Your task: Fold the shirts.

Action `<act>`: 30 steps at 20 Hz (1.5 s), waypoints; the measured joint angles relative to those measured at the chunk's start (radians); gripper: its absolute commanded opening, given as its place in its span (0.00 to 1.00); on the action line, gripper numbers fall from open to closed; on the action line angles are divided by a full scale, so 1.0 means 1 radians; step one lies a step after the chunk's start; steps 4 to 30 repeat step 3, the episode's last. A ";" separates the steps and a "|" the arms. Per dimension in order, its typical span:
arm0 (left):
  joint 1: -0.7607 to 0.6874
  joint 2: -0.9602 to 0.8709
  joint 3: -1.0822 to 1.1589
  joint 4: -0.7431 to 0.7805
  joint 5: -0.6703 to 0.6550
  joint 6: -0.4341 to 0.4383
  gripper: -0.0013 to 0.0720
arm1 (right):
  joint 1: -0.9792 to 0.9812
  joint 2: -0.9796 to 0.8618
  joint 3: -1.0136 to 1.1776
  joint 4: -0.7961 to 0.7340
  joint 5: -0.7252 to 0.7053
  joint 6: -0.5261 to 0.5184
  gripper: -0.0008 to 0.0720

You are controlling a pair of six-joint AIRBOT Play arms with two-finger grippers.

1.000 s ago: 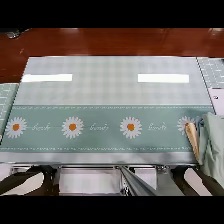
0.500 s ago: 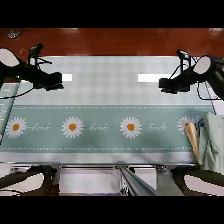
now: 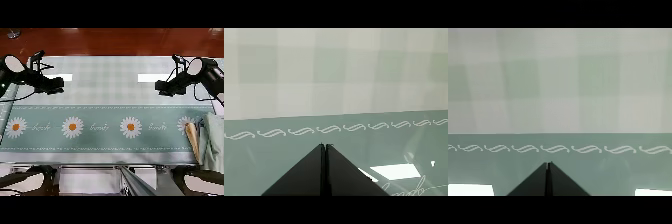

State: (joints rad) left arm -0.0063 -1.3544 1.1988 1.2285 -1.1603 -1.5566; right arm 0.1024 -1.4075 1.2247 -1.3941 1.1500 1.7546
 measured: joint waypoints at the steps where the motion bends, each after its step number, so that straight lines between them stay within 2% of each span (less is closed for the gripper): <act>1: 0.000 0.000 -0.001 0.002 -0.001 0.000 0.06 | 0.000 -0.001 0.000 -0.001 0.001 0.001 0.05; 30: 0.000 -0.001 -0.001 0.002 0.000 0.000 0.06 | 0.001 -0.001 0.000 0.001 0.002 0.002 0.05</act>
